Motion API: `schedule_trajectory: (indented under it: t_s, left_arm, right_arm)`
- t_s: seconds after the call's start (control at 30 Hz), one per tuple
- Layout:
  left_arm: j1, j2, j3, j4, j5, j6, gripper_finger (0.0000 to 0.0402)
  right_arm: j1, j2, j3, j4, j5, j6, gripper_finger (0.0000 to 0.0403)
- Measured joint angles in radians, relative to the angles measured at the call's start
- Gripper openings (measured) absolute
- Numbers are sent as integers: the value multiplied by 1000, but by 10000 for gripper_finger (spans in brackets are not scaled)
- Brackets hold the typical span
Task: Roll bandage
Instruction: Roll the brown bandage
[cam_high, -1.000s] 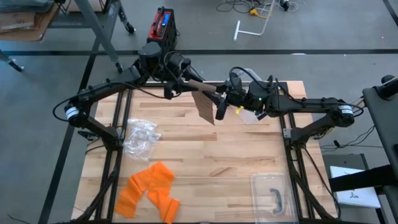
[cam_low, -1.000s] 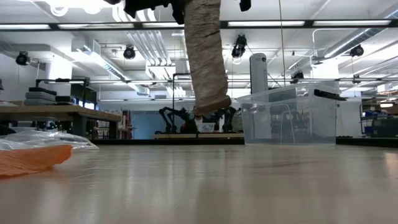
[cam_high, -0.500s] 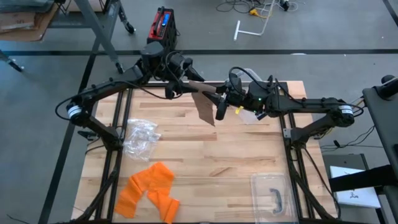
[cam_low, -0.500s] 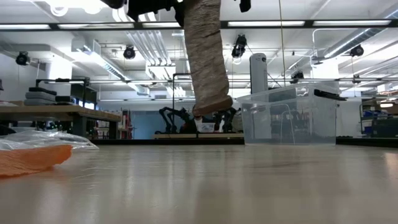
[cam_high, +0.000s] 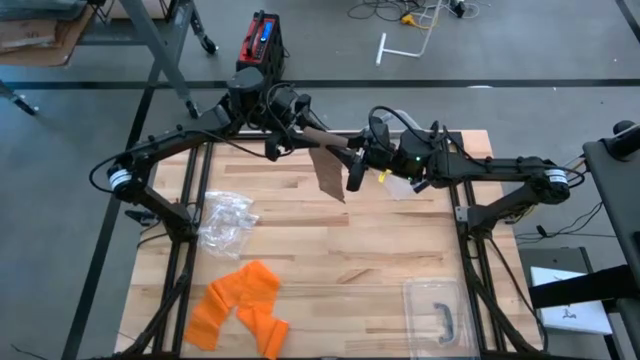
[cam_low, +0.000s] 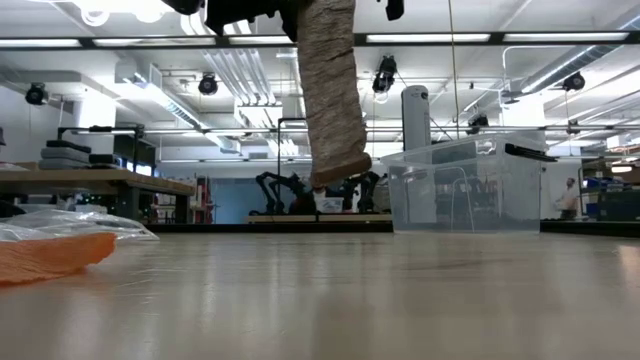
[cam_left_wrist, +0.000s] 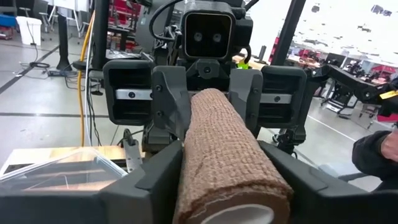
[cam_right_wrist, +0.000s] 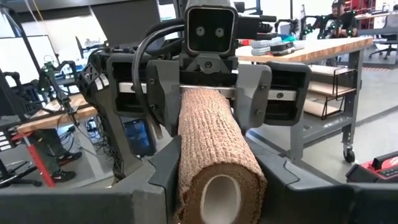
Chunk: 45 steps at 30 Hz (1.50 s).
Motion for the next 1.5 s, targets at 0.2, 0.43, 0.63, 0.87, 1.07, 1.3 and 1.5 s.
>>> schedule_trajectory:
  t_s: [0.2,0.43,0.63,0.87,1.07,1.3,1.5]
  left_arm:
    - [0,0,0,0,0,10,122]
    - [0,0,0,0,0,13,109]
    - [0,0,0,-1,0,13,108]
    - [0,0,0,-3,0,14,109]
    - [-1,0,0,-1,-5,14,105]
    - [3,1,0,13,0,27,108]
    - [38,1,0,39,0,36,101]
  right_arm:
    - [0,0,0,1,0,1,126]
    - [0,0,0,3,-5,17,134]
    - [0,0,0,-1,-10,26,152]
    - [0,-1,0,-6,-17,24,168]
    - [1,-13,0,-17,-28,88,206]
    - [2,-77,-9,-91,-67,99,286]
    - [13,-277,-204,-53,126,4,333]
